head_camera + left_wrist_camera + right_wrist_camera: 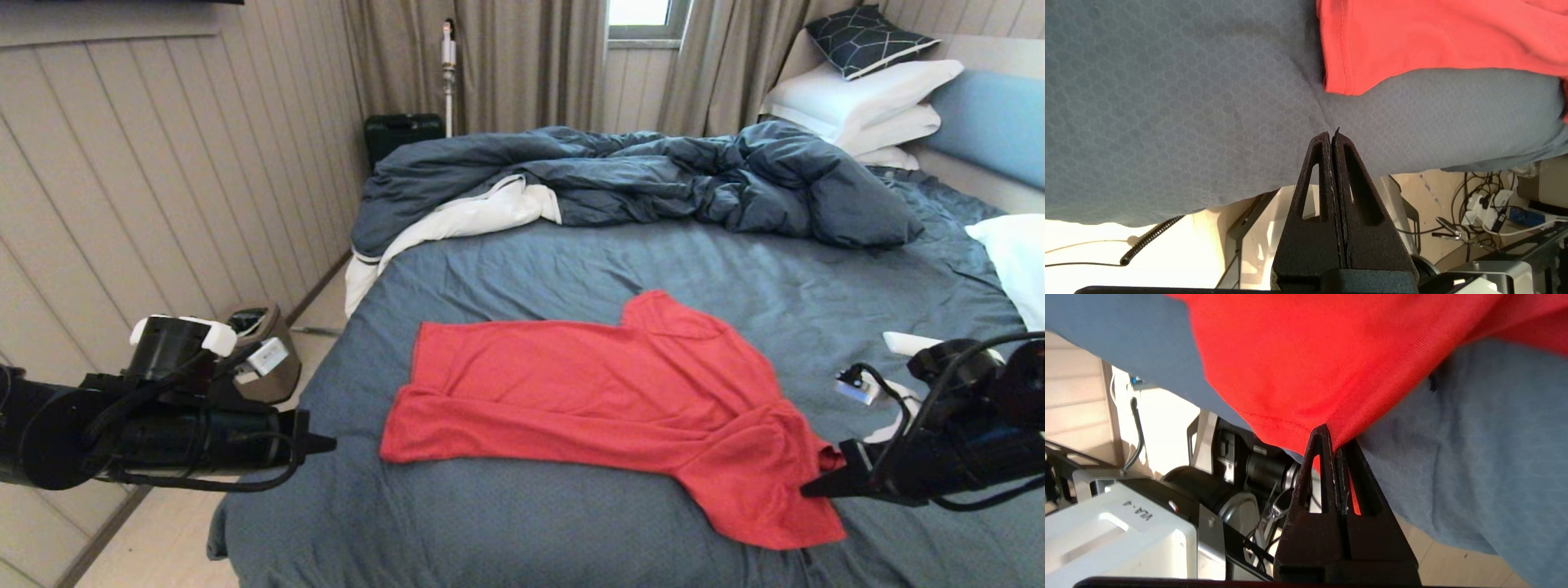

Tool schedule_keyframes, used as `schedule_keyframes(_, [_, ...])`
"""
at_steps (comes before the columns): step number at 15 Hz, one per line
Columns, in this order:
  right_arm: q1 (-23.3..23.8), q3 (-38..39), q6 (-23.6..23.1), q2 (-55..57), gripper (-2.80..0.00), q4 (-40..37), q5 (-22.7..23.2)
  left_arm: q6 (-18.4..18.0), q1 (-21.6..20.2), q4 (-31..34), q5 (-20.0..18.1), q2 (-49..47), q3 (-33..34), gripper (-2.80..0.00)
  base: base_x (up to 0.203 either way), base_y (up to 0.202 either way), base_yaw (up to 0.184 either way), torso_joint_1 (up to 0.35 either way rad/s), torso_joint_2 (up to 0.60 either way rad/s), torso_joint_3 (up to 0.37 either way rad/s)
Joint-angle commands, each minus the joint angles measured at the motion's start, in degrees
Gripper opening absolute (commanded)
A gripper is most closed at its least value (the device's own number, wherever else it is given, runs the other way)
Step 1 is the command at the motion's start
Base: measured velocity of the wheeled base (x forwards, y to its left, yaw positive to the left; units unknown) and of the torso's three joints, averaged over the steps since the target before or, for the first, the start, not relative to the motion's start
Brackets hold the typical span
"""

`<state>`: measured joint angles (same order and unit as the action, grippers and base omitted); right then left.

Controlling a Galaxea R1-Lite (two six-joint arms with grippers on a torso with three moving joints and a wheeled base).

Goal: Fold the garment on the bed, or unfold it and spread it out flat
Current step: Fold the red T-shirt

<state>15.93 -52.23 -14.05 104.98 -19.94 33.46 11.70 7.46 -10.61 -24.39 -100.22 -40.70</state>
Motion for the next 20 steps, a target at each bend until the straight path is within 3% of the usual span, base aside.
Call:
schedule_keyframes(1, [0.0,-1.3,0.3,-2.3,-2.80,-0.1,0.3,0.1,0.0,-0.1,-0.1,-0.3,-0.4,-2.80,0.000,0.000,0.000,0.000,0.00,0.000])
schedule_keyframes(13, [-2.3,-24.7,14.7,11.8,-2.80,-0.2,0.2,0.2,0.0,-0.1,-0.1,-2.1,-3.8,-2.80,0.000,0.000,0.000,0.000,0.00,0.000])
schedule_keyframes(20, [-3.7,-36.3,17.8,18.8,-2.80,-1.7,-2.3,0.1,0.0,0.1,0.0,-2.7,-5.4,-2.80,0.000,0.000,0.000,0.000,0.00,0.000])
